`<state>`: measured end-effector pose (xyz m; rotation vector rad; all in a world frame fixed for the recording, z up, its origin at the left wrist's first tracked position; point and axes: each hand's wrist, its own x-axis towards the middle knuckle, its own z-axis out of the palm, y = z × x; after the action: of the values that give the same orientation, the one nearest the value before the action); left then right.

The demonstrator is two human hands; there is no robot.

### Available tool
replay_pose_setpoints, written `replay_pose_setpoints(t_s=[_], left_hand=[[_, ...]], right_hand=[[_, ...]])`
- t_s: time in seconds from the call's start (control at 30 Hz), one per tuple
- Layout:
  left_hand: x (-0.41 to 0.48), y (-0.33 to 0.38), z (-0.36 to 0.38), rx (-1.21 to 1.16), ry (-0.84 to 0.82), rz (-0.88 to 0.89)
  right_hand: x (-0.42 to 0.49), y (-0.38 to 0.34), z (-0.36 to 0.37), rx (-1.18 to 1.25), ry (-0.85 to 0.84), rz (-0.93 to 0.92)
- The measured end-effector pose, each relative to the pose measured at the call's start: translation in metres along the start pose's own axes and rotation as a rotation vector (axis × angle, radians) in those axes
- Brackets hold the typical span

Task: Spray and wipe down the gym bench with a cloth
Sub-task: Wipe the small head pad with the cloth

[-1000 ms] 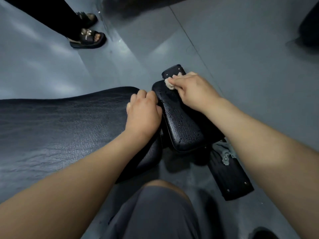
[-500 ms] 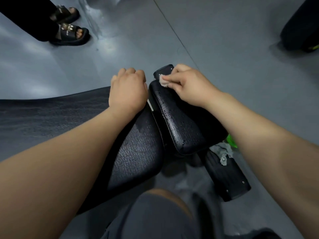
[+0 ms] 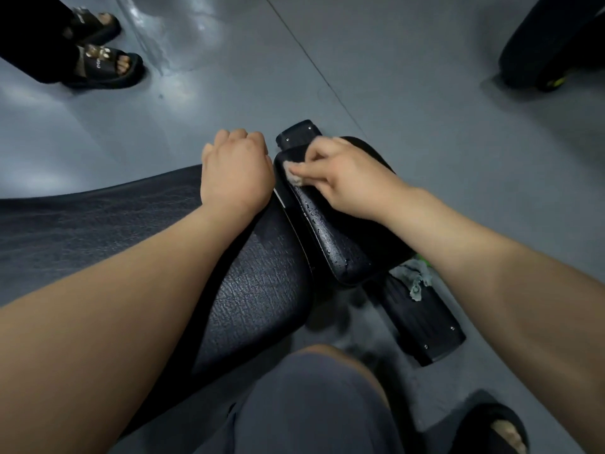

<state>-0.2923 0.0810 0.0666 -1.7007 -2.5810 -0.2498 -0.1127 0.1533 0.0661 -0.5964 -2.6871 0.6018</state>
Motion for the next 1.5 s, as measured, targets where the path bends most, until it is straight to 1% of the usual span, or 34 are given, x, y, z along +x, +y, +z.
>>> replay_pose_setpoints(t_s=[0.1, 0.17, 0.27, 0.37, 0.43, 0.53, 0.67, 0.77, 0.93, 1.0, 1.1, 1.2, 1.33, 1.5], left_hand=[[-0.001, 0.0, -0.001, -0.021, 0.013, 0.006], [-0.002, -0.001, -0.001, -0.038, 0.019, 0.005], [-0.002, -0.001, 0.0, -0.033, 0.023, 0.003], [-0.001, -0.001, 0.0, -0.034, 0.026, -0.015], [-0.001, 0.0, -0.001, -0.036, 0.019, -0.018], [0.0, 0.0, -0.001, -0.053, 0.03, -0.024], [0.0, 0.0, 0.0, -0.069, 0.048, -0.042], [-0.001, 0.002, 0.0, -0.082, 0.048, -0.053], [-0.004, 0.0, -0.001, -0.106, 0.06, -0.082], [-0.004, 0.001, -0.002, -0.12, 0.069, -0.091], [-0.004, 0.003, -0.004, -0.132, 0.077, -0.102], [-0.004, 0.003, -0.006, -0.122, 0.065, -0.096], [-0.004, 0.003, -0.007, -0.117, 0.044, -0.088], [-0.005, 0.002, -0.008, -0.102, 0.034, -0.074]], right_hand=[[0.023, 0.0, 0.004, -0.005, -0.031, 0.012], [0.018, -0.003, 0.005, -0.004, -0.048, -0.012], [-0.008, -0.008, 0.0, 0.038, -0.09, -0.091], [-0.014, -0.005, -0.011, 0.031, -0.179, -0.188], [-0.002, 0.001, -0.013, 0.018, -0.152, -0.181], [0.012, 0.011, -0.009, 0.059, -0.063, -0.109], [0.002, 0.018, -0.001, 0.079, -0.16, -0.196], [-0.002, 0.024, 0.002, 0.067, -0.141, -0.307], [0.01, 0.028, 0.006, 0.142, -0.087, -0.25], [0.014, 0.026, 0.001, 0.076, -0.134, -0.255], [0.018, 0.018, -0.007, -0.073, -0.262, -0.239], [0.022, 0.007, 0.003, -0.231, -0.3, -0.271], [0.026, 0.003, 0.007, -0.207, -0.294, -0.219], [0.006, -0.002, 0.005, -0.104, -0.34, -0.28]])
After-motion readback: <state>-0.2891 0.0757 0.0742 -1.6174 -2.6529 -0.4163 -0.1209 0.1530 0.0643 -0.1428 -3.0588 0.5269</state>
